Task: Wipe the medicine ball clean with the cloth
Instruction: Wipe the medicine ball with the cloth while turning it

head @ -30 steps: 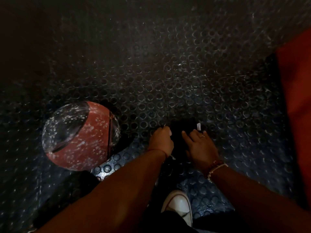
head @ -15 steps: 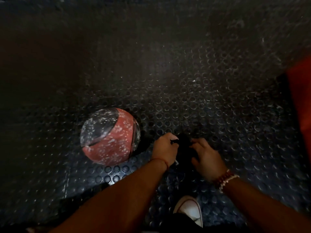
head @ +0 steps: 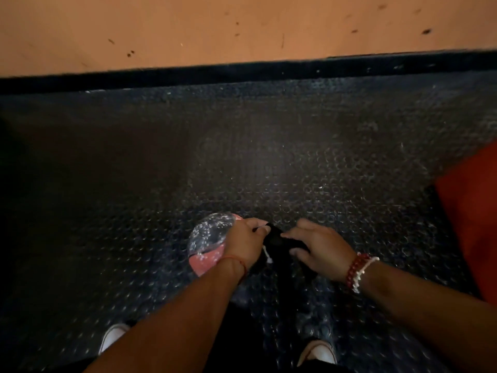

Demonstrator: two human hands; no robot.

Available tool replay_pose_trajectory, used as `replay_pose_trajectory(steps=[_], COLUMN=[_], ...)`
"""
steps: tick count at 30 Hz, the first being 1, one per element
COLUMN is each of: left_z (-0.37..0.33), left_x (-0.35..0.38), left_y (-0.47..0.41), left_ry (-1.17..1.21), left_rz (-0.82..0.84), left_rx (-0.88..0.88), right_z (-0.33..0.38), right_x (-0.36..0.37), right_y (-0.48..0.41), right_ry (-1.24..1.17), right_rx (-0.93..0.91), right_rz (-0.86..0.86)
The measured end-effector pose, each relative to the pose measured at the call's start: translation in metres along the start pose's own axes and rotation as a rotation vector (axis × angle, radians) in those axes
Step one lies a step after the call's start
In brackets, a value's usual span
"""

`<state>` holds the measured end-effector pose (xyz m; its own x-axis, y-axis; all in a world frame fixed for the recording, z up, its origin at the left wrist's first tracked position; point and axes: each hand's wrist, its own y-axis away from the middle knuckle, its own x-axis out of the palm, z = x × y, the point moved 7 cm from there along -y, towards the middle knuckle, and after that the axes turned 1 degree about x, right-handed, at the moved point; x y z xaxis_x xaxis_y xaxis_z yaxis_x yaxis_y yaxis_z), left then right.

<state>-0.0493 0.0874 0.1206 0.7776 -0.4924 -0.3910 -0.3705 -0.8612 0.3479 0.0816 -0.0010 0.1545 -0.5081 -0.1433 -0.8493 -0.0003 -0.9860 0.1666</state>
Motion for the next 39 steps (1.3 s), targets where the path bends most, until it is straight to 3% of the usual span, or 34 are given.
replay_pose_trajectory(steps=[4,8,12,18,24,26,31,39], left_z=[-0.003,0.009,0.020,0.033,0.053,0.067,0.105,0.117], left_x=[-0.029,-0.059,-0.081,-0.079,-0.083,-0.088,-0.087,-0.086], left_y=[-0.008,-0.027,-0.047,-0.065,-0.069,-0.070,-0.077,-0.079], left_ry=[0.136,0.097,-0.161,-0.268,-0.531,-0.493,-0.140,-0.195], left_rz=[-0.028,-0.014,0.034,0.076,0.022,-0.015,0.035,-0.069], left_rx=[-0.033,-0.076,-0.005,0.059,0.208,0.200,0.058,0.121], right_z=[0.025,0.040,0.049,0.040,0.042,0.043,0.048,0.045], right_x=[-0.011,0.007,0.041,0.072,0.115,0.121,0.128,0.130], right_y=[-0.028,-0.053,-0.070,-0.075,-0.081,-0.083,-0.087,-0.099], right_ry=[0.004,-0.055,-0.126,-0.313,-0.452,-0.505,-0.504,-0.295], right_rx=[-0.001,0.083,0.115,0.294,0.389,0.412,0.437,0.453], right_rz=[0.000,-0.064,-0.121,-0.288,-0.235,-0.227,-0.309,-0.362])
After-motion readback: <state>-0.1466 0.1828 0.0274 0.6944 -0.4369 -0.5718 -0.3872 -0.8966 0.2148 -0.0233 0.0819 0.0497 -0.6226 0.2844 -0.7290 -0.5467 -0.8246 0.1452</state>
